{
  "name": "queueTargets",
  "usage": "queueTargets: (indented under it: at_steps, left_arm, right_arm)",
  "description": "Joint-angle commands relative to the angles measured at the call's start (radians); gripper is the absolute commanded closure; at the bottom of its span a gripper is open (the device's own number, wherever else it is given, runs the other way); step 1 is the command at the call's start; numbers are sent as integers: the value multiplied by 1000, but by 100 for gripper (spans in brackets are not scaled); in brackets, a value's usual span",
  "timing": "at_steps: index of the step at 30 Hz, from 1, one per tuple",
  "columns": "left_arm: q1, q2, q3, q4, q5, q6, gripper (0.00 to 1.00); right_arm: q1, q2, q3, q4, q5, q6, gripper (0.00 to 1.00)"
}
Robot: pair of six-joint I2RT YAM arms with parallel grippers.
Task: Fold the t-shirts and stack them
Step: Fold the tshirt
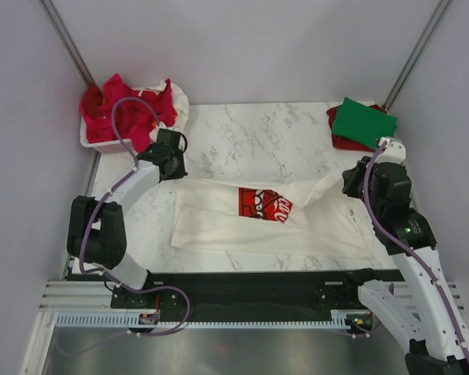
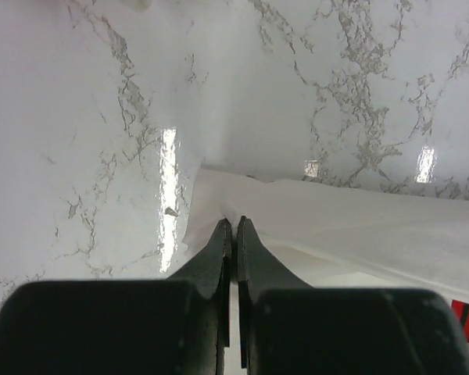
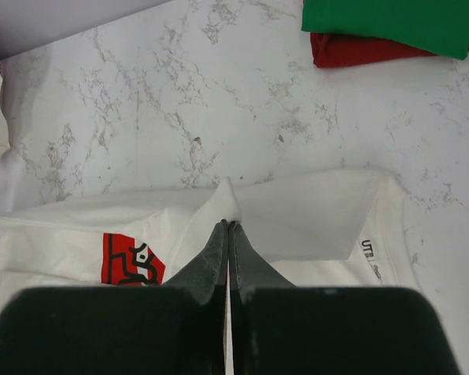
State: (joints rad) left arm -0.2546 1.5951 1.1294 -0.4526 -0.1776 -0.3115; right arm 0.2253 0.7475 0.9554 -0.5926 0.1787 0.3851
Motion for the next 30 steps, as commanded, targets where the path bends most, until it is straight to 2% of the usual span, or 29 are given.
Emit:
queueTargets:
  at_steps: [1,8,12,15,16,17,18,19,20,22,23,26,30]
  left_arm:
    - [-3,-55,-29,35,-51,45,98]
    - [-15,-89,-83,41,-71,42,98]
    - [-25,-112,-115,40,-88,40,98]
    - [-28,-150,-149,26,-85,60,85]
    - [-26,-162,-155,22,-101,60,63]
    - [-26,-176,-160,9,-121,54,53]
    - [-26,-191,-169,5,-173,49,43]
    - [-26,-234,-174,3,-196,45,13]
    - [-25,-254,-181,5,-215,43,1]
    - [-25,-306,-183,8,-249,34,0]
    - [-22,-316,-177,14,-244,34,0]
    - [-23,-307,-158,23,-182,41,0]
    - [-25,-258,-140,34,-47,32,2]
  right_arm:
    - [2,-65,-10,-36,61,43,100]
    - [2,-155,-81,-114,82,110,100]
    - [2,-214,-115,-147,177,188,100]
    - [2,-275,-124,-185,269,302,100]
    - [3,-305,-132,-194,280,322,92]
    - [3,-321,-135,-208,283,340,82]
    - [3,-336,-135,-213,286,362,67]
    - [2,-370,-141,-217,289,374,33]
    - [2,-387,-141,-229,295,380,24]
    - [3,-437,-147,-233,295,397,12]
    - [3,-453,-150,-228,294,402,11]
    - [2,-473,-165,-208,271,394,9]
    - [3,-395,-210,-139,161,371,11]
